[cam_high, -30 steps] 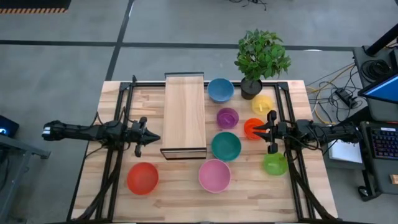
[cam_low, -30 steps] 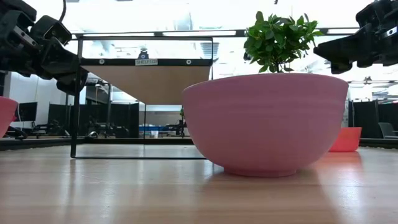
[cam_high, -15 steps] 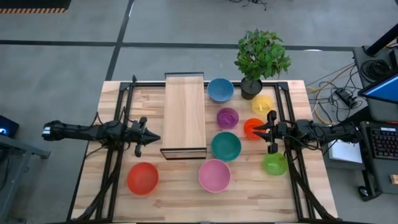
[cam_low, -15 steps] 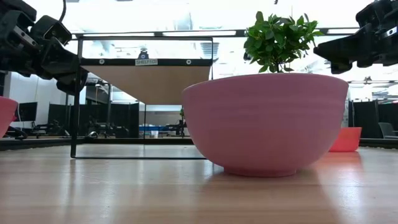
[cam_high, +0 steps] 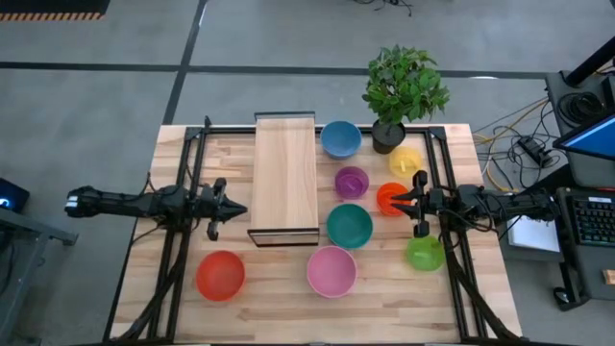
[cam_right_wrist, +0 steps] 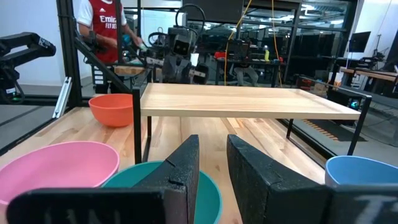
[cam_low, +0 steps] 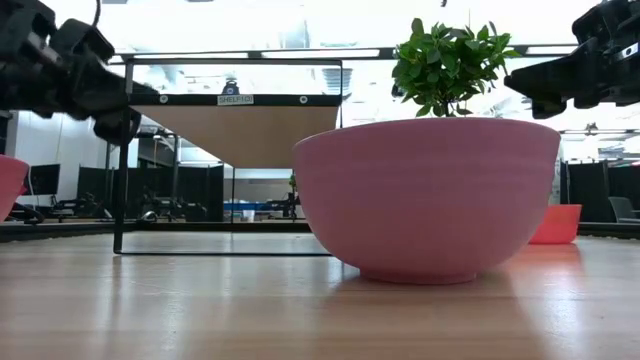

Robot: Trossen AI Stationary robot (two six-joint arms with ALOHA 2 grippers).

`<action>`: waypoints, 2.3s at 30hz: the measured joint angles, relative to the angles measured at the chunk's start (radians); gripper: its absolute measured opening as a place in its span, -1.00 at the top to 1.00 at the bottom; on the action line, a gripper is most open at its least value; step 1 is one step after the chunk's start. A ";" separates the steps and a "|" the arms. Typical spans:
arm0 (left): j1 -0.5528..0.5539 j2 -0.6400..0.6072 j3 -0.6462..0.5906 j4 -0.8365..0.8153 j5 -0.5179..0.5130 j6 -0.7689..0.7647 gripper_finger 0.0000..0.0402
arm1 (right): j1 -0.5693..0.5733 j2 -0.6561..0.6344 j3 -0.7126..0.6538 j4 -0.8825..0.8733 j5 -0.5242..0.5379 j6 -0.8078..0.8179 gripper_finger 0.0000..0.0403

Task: Place and stack bowls onto a shelf
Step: Put the dark green bowl on the shelf

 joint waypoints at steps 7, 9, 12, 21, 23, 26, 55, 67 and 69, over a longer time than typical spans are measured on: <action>0.000 0.001 0.000 0.318 -0.016 0.001 1.00 | 0.000 0.000 0.000 0.000 0.000 0.000 0.64; 0.000 0.002 0.000 0.402 -0.017 0.011 1.00 | 0.000 0.000 0.000 0.000 0.000 -0.001 0.64; -0.001 0.004 0.000 0.499 -0.005 0.066 1.00 | 0.000 0.000 0.000 0.000 0.000 -0.004 0.64; -0.002 0.062 0.000 0.580 0.081 0.043 1.00 | 0.000 0.000 0.000 0.006 0.000 0.213 0.64; -0.002 0.077 0.000 0.581 0.081 0.023 1.00 | 0.000 0.000 0.000 0.024 0.000 0.304 0.64; -0.002 0.099 0.000 0.611 0.081 0.014 1.00 | 0.001 0.000 0.000 0.075 -0.001 0.410 0.64; -0.002 0.290 0.512 -0.133 -0.267 0.374 1.00 | 0.000 0.569 0.715 -0.659 0.080 0.848 0.64; -0.001 0.283 0.453 -0.151 -0.266 0.323 1.00 | 0.001 0.944 1.000 -0.838 -0.040 1.016 0.64; -0.001 0.281 0.474 -0.147 -0.267 0.323 1.00 | 0.001 1.006 1.035 -0.890 -0.058 1.036 0.64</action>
